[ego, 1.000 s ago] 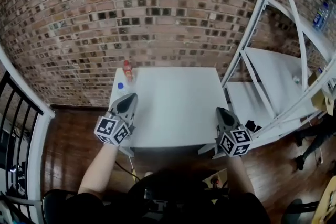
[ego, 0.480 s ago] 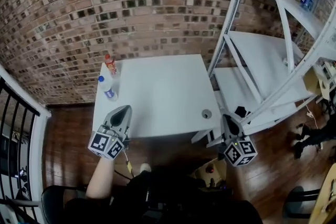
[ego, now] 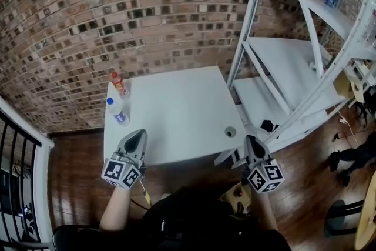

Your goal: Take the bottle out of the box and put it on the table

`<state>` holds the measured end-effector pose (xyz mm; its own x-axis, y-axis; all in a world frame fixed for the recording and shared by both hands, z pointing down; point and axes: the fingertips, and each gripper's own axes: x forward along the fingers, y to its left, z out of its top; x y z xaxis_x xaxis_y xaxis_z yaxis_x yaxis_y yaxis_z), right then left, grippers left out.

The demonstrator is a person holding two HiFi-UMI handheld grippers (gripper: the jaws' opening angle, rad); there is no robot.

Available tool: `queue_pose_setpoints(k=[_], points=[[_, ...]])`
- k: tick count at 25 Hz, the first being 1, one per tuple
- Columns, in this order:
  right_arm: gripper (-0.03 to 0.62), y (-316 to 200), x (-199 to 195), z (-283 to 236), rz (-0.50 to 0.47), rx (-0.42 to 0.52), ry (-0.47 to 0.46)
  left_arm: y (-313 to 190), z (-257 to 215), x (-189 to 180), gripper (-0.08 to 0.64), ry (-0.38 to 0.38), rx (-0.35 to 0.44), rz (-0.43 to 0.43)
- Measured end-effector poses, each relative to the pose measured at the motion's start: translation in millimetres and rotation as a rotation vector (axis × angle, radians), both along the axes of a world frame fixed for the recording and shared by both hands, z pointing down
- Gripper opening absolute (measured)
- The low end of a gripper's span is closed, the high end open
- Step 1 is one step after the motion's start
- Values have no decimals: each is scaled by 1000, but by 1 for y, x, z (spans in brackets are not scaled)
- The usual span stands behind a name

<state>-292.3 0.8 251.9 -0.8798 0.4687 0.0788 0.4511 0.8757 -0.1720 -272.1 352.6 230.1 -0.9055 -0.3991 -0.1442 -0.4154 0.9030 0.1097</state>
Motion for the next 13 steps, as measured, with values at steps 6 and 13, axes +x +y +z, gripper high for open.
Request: queue_pose_setpoints(k=[6, 13], points=[[0, 13, -5, -5, 25, 2, -10, 22, -2, -7, 2, -1, 4, 8], [0, 28, -4, 4, 33, -10, 9, 44, 5, -8, 2, 12, -6, 10]])
